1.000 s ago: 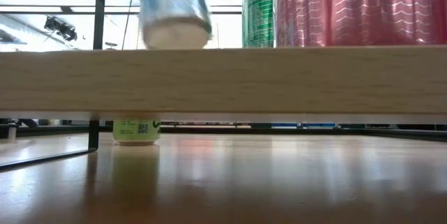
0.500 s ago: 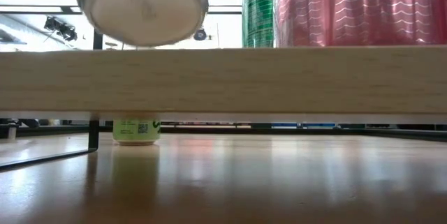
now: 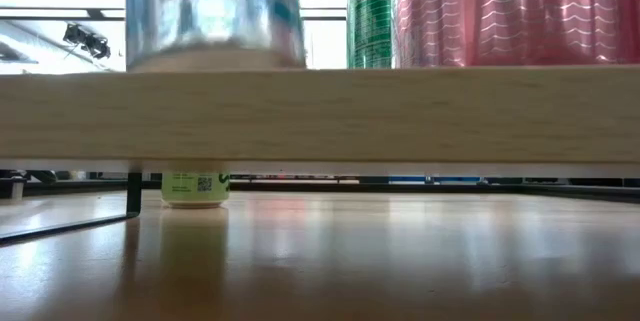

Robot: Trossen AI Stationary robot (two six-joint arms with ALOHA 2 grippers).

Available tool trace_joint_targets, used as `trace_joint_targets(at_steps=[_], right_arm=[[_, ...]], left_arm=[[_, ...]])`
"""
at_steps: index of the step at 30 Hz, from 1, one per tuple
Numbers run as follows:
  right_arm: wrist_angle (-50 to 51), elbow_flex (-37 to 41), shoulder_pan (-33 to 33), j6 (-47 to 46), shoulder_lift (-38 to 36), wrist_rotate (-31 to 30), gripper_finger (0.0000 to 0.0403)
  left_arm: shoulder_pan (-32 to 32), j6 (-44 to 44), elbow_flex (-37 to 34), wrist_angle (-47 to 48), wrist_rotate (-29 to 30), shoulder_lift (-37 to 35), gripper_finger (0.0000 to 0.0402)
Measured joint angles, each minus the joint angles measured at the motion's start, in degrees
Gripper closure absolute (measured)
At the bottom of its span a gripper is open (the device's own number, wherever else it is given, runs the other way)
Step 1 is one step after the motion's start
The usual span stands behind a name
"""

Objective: Place canned beverage on shelf
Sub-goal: Put the blue soda can can on the shelf

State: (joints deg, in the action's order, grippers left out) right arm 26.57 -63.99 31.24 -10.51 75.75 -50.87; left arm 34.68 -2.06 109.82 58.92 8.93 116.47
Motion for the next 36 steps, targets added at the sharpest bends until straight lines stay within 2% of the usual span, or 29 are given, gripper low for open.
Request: trace_joint_targets(at_steps=[8,19,30,36], right_arm=[[0.0,0.0,0.0,0.0,0.0,0.1,0.0054],[0.0,0.0,0.0,0.0,0.0,0.1,0.0054],[0.0,0.0,0.0,-0.1,0.0,0.1,0.0054],[0.1,0.0,0.0,-0.2,0.0,0.1,0.0054]], left_arm=[[0.0,1.5,0.0,0.8,0.2,0.4,0.0143],[0.1,1.5,0.0,0.6,0.2,0.3,0.0098],[0.1,-0.1,0.0,1.0,0.2,-0.9,0.0095],[0.5,-0.7,0.0,5.7,0.0,-1.2,0.0095]])
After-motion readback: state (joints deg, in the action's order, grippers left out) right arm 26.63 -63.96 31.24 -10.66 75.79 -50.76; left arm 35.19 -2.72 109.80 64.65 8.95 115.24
